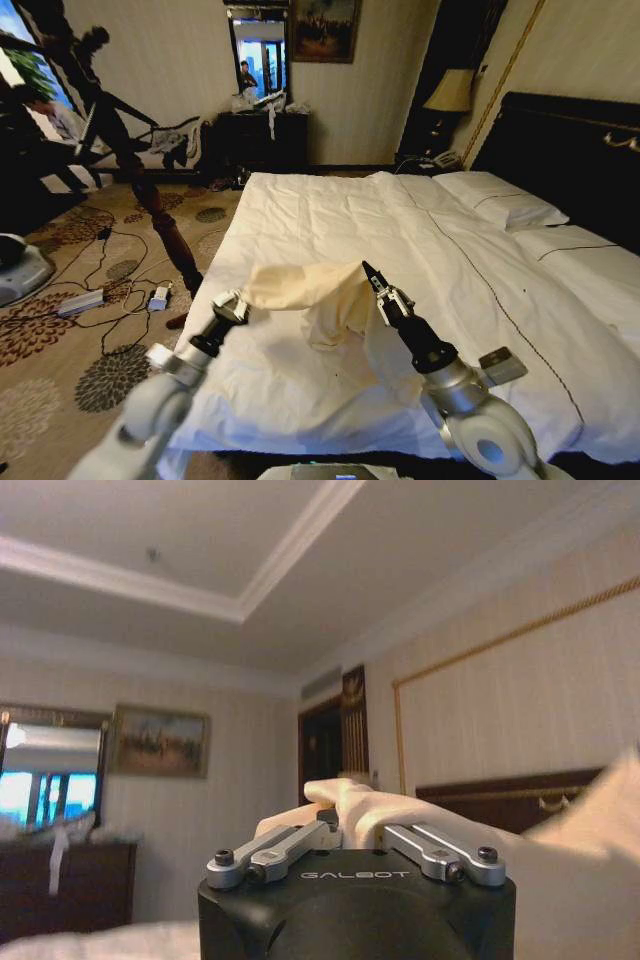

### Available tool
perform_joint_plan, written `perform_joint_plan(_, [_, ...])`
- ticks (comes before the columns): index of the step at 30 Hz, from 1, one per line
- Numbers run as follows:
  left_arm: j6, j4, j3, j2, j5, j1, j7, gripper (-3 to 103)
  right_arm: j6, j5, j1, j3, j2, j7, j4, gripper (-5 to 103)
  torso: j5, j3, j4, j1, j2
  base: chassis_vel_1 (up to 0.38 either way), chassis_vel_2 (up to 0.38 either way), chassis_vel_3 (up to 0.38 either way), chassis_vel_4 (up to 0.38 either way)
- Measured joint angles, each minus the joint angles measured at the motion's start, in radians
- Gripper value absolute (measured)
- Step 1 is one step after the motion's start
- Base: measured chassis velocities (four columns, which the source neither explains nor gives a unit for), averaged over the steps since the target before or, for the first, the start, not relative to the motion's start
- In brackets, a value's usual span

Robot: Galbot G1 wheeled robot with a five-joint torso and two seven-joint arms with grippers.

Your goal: Pick up the clothes from the bed and hang them on the clothes hanger.

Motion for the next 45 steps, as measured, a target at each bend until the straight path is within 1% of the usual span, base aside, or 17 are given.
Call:
perform_joint_plan(5, [0.076, -0.108, -0.156, 0.045, -0.173, -0.015, -0.032, 1, -0.010, 0.010, -0.023, 0.008, -0.026, -0.014, 0.000, 0, 0.0001, 0.000, -0.0001, 0.000, 0.000, 0.000, 0.000, 0.000, 0.000])
perform_joint_plan(8, [0.091, -0.117, -0.192, 0.050, -0.212, -0.020, -0.047, 1, -0.013, 0.018, -0.025, 0.016, -0.036, -0.020, 0.000, 0, 0.0001, 0.000, -0.0001, 0.000, 0.000, 0.000, 0.000, 0.000, 0.000])
perform_joint_plan(10, [0.110, -0.119, -0.285, 0.067, -0.296, -0.035, -0.069, 1, -0.017, 0.034, -0.022, 0.029, -0.056, -0.025, 0.000, 0, -0.0002, 0.000, 0.0000, 0.000, 0.000, 0.000, 0.000, 0.000, 0.000])
perform_joint_plan(12, [0.113, -0.119, -0.312, 0.073, -0.318, -0.038, -0.073, 1, -0.018, 0.036, -0.021, 0.029, -0.060, -0.025, 0.000, 0, -0.0002, 0.000, -0.0001, 0.000, 0.000, 0.000, 0.000, 0.000, 0.000])
perform_joint_plan(13, [0.122, -0.119, -0.385, 0.086, -0.368, -0.045, -0.085, 1, -0.021, 0.037, -0.013, 0.029, -0.067, -0.024, 0.000, 0, 0.0000, 0.000, -0.0001, 0.000, 0.000, 0.000, 0.000, 0.000, 0.000])
perform_joint_plan(16, [0.124, -0.088, -0.453, 0.096, -0.365, -0.048, -0.097, 1, -0.028, 0.037, 0.006, 0.018, -0.069, -0.001, 0.000, 0, 0.0006, 0.000, 0.0001, 0.000, 0.000, 0.000, 0.000, 0.000, 0.000])
perform_joint_plan(19, [0.129, 0.047, -0.449, 0.096, -0.218, -0.042, -0.098, 1, -0.035, 0.032, 0.052, -0.026, -0.063, 0.034, -0.007, 0, -0.0001, 0.000, 0.0001, 0.000, 0.000, 0.000, 0.000, 0.000, 0.000])
perform_joint_plan(20, [0.131, 0.110, -0.413, 0.090, -0.128, -0.039, -0.102, 1, -0.043, 0.023, 0.075, -0.053, -0.055, 0.045, -0.041, 0, -0.0005, 0.000, -0.0001, 0.000, 0.000, 0.000, 0.000, 0.000, 0.000])
perform_joint_plan(23, [0.129, 0.173, -0.362, 0.078, -0.047, -0.033, -0.097, 1, -0.052, 0.009, 0.103, -0.089, -0.046, 0.052, -0.087, 0, -0.0007, 0.000, 0.0000, 0.000, 0.000, 0.000, 0.000, 0.000, 0.000])
perform_joint_plan(26, [0.126, 0.311, -0.201, 0.027, 0.067, -0.047, -0.083, 1, -0.074, -0.027, 0.175, -0.197, -0.008, 0.091, -0.205, 0, 0.0001, 0.000, 0.0001, 0.000, 0.000, 0.000, 0.000, 0.000, 0.000])
perform_joint_plan(28, [0.126, 0.338, -0.179, 0.018, 0.090, -0.056, -0.085, 1, -0.078, -0.028, 0.185, -0.209, 0.003, 0.108, -0.224, 0, 0.0001, 0.000, 0.0000, 0.000, 0.000, 0.000, 0.000, 0.000, 0.000])
perform_joint_plan(32, [0.126, 0.572, -0.075, -0.035, 0.235, -0.145, -0.134, 1, -0.207, -0.027, 0.187, -0.224, 0.040, 0.355, -0.282, 16, -0.0001, 0.000, -0.0001, 0.000, 0.000, 0.000, 0.000, 0.000, 0.000])
perform_joint_plan(33, [0.126, 0.572, -0.075, -0.035, 0.235, -0.145, -0.134, 1, -0.207, -0.027, 0.187, -0.224, 0.040, 0.355, -0.282, 16, -0.0001, 0.000, -0.0001, 0.000, 0.000, 0.000, 0.000, 0.000, 0.000])
perform_joint_plan(36, [0.128, 0.690, -0.049, -0.049, 0.268, -0.188, -0.177, 1, -0.258, -0.005, 0.128, -0.238, 0.040, 0.461, -0.260, 33, -0.0001, 0.000, -0.0004, 0.000, 0.000, 0.000, 0.000, 0.000, 0.000])
perform_joint_plan(39, [0.126, 0.735, -0.036, -0.052, 0.276, -0.198, -0.194, -1, -0.277, 0.004, 0.102, -0.263, 0.052, 0.514, -0.246, 38, -0.0001, 0.000, -0.0002, 0.000, 0.000, 0.000, 0.000, 0.000, 0.000])
perform_joint_plan(42, [0.146, 0.748, -0.021, -0.047, 0.282, -0.182, -0.210, 14, -0.321, 0.037, 0.074, -0.305, 0.078, 0.624, -0.213, 54, 0.0001, 0.000, -0.0002, 0.000, 0.000, 0.000, 0.000, 0.000, 0.000])
perform_joint_plan(45, [0.180, 0.717, -0.017, -0.027, 0.309, -0.137, -0.215, 19, -0.363, 0.062, 0.035, -0.328, 0.084, 0.708, -0.178, 60, -0.0001, 0.000, 0.0001, 0.000, 0.000, 0.000, 0.000, 0.000, 0.000])
